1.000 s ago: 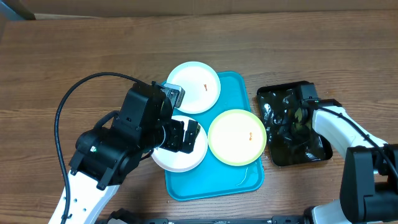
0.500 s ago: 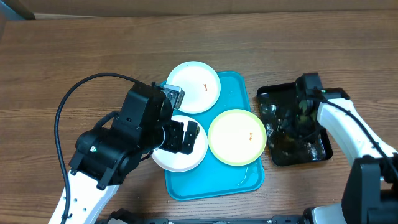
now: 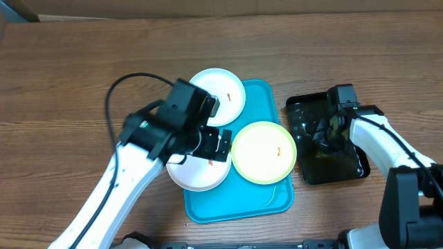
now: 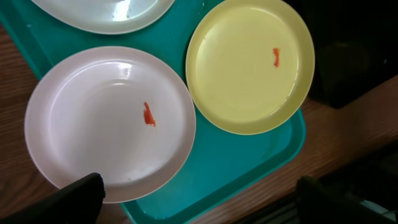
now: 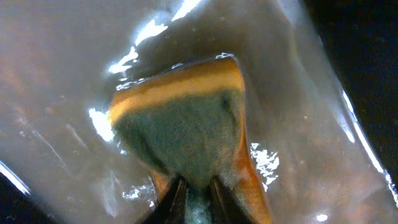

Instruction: Clean dirty plates on tray and stack at the side

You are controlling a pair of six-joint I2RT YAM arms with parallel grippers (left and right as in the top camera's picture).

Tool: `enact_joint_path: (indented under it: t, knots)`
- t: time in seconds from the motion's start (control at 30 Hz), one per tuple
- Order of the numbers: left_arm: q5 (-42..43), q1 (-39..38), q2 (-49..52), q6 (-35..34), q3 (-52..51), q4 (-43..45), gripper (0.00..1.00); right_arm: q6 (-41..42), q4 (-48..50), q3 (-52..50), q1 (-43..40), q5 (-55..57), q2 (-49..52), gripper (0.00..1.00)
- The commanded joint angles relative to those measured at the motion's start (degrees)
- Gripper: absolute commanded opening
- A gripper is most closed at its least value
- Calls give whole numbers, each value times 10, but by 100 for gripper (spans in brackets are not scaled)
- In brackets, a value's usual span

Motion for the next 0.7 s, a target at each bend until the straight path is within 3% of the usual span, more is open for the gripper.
enact_joint_path:
  t: [0.0,0.13,0.3,0.43,0.67]
  knots:
    - [21,-10,48,-14,9,-2,97,9,1,-7,2,5,9,4]
    - [21,-25,111,-10,9,32,90,8,-1,-7,2,-14,9,4]
    - [13,-45,191,54,9,113,67,8,-4,-7,2,-21,9,4]
    - [-14,-47,252,70,9,154,57,6,-10,-7,2,-27,9,4]
    - [-27,-43,336,75,9,205,55,4,-19,-7,2,-38,9,4]
